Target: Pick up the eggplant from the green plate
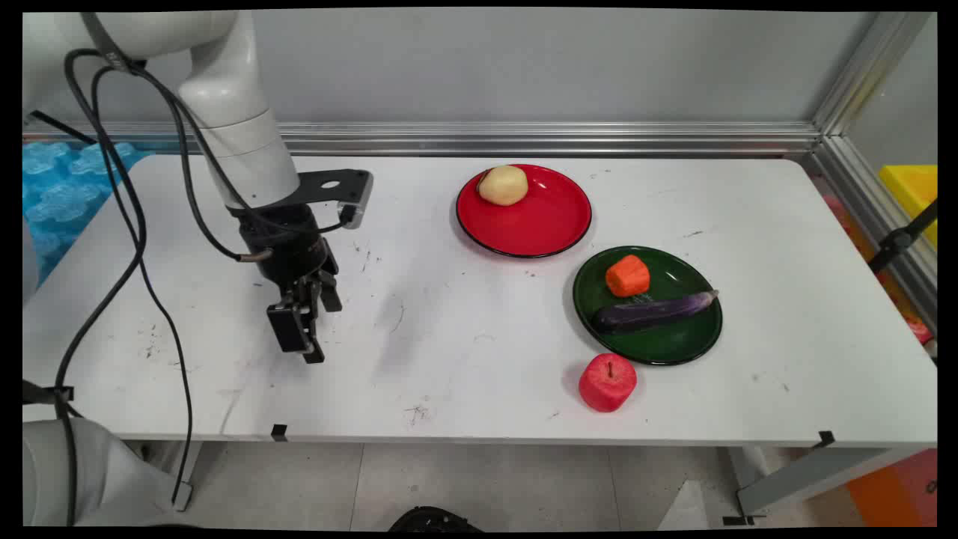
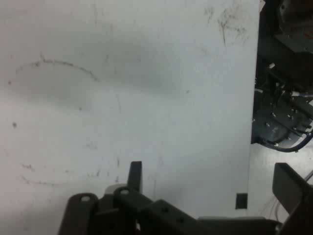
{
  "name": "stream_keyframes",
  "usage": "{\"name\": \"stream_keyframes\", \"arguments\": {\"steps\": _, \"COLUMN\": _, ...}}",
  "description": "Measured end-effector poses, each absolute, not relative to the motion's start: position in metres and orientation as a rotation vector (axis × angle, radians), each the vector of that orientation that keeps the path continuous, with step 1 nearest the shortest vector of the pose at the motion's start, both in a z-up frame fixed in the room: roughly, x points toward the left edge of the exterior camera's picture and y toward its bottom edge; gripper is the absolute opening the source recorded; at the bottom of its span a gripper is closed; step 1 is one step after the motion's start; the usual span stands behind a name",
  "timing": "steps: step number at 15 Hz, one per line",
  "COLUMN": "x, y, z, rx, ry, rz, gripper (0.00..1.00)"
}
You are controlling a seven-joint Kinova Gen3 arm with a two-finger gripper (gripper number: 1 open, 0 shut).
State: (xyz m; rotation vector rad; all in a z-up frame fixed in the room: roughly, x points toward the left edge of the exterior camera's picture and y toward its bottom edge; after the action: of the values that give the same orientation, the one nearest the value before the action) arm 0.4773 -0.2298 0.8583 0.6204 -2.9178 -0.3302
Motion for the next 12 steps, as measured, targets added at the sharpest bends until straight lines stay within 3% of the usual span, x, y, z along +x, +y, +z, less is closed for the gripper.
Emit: {"name": "stream_keyframes", "arguments": {"steps": 12, "x": 0.362, "y": -0.303, "z": 0.869, "rx": 0.612, "ry": -2.722, "rz": -0.075, "gripper": 1.0}}
